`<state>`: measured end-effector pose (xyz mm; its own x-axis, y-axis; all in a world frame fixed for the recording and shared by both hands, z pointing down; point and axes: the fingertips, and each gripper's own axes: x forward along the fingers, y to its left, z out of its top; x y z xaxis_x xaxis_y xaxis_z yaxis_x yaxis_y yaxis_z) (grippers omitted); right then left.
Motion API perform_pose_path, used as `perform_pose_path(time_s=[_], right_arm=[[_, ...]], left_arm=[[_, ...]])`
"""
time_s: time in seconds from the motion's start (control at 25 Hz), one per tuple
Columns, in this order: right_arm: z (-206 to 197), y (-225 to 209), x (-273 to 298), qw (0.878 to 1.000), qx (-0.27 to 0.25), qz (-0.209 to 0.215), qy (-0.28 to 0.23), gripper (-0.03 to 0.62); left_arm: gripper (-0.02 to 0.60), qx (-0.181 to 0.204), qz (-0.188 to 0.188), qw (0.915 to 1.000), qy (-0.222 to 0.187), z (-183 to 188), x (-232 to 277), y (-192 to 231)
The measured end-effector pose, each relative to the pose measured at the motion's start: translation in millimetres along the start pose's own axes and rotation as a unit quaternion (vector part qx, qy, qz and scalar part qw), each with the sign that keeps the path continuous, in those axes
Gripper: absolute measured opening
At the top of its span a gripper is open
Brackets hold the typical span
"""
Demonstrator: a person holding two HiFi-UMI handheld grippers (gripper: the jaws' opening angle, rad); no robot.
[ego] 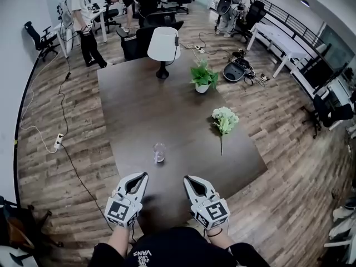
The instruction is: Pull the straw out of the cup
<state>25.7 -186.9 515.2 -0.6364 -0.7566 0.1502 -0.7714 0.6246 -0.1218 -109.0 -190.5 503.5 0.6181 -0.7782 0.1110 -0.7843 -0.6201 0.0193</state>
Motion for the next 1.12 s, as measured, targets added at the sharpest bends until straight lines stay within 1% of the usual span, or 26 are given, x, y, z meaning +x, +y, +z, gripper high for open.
perform_pose_path(time_s=[0.32,0.52,0.76,0.92,1.12], right_arm=[[-5.0,-8.5,19.7,1.0,0.001,0.004,0.006,0.017],[5.5,-16.5,29.5,1.0,0.003,0.005,0.013,0.017],[-4.9,-22.1,24.5,1.0,0.003,0.005,0.017,0.018],[-4.0,-27.4,27.6,1.0,0.005,0.004,0.022,0.017],[-7.8,-33.3,28.1,1.0,0.007,0.005,0.026,0.017]], left_arm=[[0.011,-0.002,0.009,1.0,-0.002,-6.6,14.5,22.8],[0.011,-0.004,0.016,0.9999,-0.002,4.2,27.8,37.0],[0.011,0.002,0.021,0.9997,-0.007,-3.0,35.6,35.9],[0.012,-0.003,0.025,0.9997,-0.008,-6.6,42.0,41.3],[0.014,-0.012,0.015,0.9998,0.0,-19.4,47.7,36.3]])
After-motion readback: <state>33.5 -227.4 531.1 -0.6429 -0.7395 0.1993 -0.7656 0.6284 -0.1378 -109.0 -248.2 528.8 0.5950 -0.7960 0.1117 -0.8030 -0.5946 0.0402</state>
